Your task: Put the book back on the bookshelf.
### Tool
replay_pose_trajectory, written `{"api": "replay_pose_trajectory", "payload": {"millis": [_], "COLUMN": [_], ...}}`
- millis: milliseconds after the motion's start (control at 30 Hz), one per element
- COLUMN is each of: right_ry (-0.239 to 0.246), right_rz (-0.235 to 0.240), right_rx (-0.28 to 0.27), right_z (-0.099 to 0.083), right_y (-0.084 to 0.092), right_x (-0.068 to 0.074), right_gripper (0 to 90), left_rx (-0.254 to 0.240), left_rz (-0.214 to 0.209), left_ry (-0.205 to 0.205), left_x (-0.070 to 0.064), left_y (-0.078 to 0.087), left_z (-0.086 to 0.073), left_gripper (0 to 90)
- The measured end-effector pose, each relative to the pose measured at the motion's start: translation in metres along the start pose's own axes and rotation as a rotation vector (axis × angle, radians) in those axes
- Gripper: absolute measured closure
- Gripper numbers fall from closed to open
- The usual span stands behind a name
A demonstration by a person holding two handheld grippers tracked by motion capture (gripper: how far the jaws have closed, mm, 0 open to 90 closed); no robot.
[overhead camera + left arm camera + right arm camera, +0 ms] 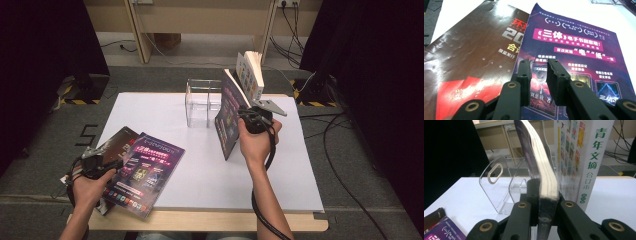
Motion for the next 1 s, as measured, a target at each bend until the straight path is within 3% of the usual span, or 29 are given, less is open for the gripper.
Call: {"api": "replay_pose_trajectory", "payload": {"millis": [467, 1000], "right_ry": [0.024, 0.056], "right_rz": [0.032, 0.002], "right_rx": [-0.085, -0.125], "right_z": [0.01, 0.028], "right_y": [-0.001, -0.026], "right_x": [0.012, 0.018], "right_gripper": [84.6, 84.6], "left_rx": [-0.007, -0.012], "left_rz": [-0.002, -0.004], "left_ry": [0.003, -0.003], "left_x": [0.002, 0.002], "left_y": [0.001, 0.001], "left_z": [0.0, 0.001], "left_gripper": [72.3, 71.9]}}
Point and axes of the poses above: each handheld gripper's, and its own axes: y roughly backward along the jaws, z roughly out of its top, x roughly to its left, the point moved 4 cm from there along -y, roughly forward along the jaws, and after that the axes turned 15 degrees about -x, right-handed, at the moved point
